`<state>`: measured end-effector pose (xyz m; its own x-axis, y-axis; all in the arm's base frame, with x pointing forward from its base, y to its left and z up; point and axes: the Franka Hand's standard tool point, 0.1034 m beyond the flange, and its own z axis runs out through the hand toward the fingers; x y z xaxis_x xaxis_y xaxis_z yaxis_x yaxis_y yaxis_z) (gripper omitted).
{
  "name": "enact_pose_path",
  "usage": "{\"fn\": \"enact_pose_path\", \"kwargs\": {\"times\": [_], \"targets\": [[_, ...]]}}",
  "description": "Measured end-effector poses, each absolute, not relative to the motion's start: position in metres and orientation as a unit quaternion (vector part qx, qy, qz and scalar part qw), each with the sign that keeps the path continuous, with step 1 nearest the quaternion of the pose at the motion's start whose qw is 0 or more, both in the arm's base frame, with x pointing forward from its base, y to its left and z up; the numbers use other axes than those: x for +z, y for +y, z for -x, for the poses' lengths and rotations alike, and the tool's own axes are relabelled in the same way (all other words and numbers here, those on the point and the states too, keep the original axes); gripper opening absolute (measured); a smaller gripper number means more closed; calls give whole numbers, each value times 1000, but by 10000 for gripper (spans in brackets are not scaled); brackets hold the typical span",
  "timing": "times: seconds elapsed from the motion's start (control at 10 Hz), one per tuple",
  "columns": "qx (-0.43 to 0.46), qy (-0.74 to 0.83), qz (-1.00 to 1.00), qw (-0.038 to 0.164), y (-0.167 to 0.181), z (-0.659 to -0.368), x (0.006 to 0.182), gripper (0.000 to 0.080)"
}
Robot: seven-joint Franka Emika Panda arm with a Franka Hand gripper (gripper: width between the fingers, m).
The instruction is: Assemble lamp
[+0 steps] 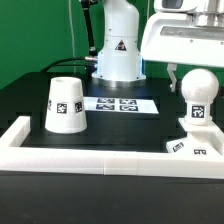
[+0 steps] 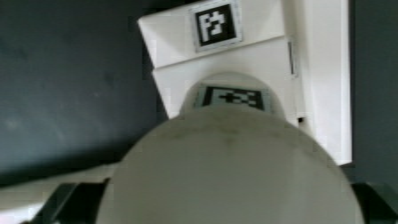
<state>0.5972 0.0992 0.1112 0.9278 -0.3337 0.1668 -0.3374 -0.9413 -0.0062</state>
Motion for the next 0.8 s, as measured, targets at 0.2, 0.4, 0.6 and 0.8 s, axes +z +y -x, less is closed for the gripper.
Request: {"fn": "enact_pose_path", "kwargs": {"times": [0.2, 0.4, 0.6, 0.8], "targets": [[77, -250, -965, -1, 102, -596, 110, 579], [71, -325, -943, -17, 103, -595, 110, 579], [47, -422, -904, -39, 103, -594, 111, 579], [23, -517, -854, -59, 102, -594, 109, 579]]}}
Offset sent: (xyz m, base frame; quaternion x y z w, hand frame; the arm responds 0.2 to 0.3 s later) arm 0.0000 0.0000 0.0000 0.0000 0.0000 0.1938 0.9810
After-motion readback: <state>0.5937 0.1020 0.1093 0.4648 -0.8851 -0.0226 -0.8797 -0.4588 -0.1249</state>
